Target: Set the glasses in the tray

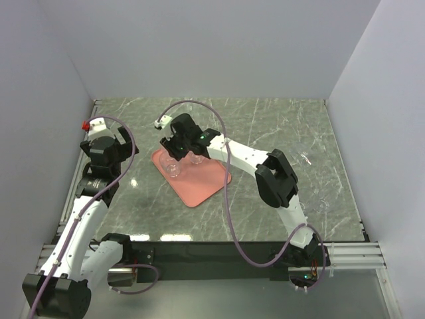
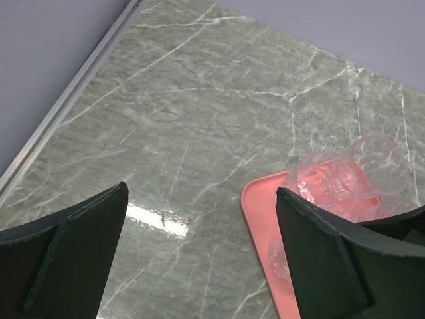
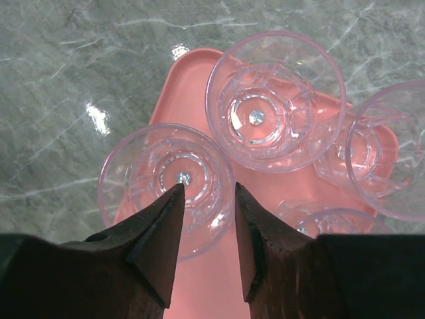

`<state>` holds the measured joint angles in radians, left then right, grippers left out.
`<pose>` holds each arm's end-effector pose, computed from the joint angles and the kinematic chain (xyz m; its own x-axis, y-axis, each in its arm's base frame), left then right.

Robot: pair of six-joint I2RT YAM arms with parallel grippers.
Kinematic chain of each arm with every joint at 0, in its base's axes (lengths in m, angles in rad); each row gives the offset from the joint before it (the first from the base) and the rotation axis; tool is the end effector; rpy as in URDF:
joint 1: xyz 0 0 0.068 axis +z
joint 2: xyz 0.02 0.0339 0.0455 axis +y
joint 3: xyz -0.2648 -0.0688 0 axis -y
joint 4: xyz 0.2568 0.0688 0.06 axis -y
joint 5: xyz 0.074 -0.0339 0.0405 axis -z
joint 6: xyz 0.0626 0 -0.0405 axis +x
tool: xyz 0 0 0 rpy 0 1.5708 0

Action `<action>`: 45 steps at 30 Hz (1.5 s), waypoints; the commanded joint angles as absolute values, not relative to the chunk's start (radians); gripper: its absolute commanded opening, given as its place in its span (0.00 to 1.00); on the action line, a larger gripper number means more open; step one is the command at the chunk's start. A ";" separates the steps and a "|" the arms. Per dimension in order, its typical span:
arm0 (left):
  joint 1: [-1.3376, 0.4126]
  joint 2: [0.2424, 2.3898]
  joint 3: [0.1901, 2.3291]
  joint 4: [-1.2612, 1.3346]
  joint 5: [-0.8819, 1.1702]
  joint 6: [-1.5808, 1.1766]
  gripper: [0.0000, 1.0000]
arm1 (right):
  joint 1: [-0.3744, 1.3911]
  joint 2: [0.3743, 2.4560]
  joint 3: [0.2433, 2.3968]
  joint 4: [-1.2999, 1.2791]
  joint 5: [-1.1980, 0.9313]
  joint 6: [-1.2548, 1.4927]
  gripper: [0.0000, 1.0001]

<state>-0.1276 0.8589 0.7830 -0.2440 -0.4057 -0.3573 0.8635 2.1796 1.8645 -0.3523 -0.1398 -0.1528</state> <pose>0.2337 -0.0051 0.3130 -0.2031 -0.2979 -0.9327 -0.3477 0.9125 -0.2157 0.3449 0.4169 0.2240 -0.2721 -0.5503 -0.7894 -0.8754 0.4821 -0.0343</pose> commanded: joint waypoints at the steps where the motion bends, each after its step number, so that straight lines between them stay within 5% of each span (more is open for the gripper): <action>1: -0.121 0.839 0.781 -0.201 -0.388 -0.356 0.99 | 0.861 2.066 1.879 -0.345 -0.158 -0.202 0.44; 12: -0.120 0.824 0.776 -0.195 -0.345 -0.348 0.99 | 0.769 1.795 1.746 -0.506 -0.330 -0.411 0.45; 21: -0.121 0.807 0.778 -0.192 -0.291 -0.350 0.99 | 0.513 1.522 1.438 -0.491 -0.359 -0.431 0.46; 37: -0.121 0.795 0.778 -0.192 -0.265 -0.354 1.00 | -0.196 1.299 1.083 -0.371 -0.474 -0.029 0.43; 45: -0.121 0.796 0.776 -0.190 -0.268 -0.354 0.99 | -0.389 1.266 0.957 -0.281 -0.499 0.190 0.42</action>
<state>-0.1257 0.8139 0.7742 -0.2302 -0.2844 -0.3569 -0.3470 1.3083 0.9791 -0.3721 -0.4706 0.0582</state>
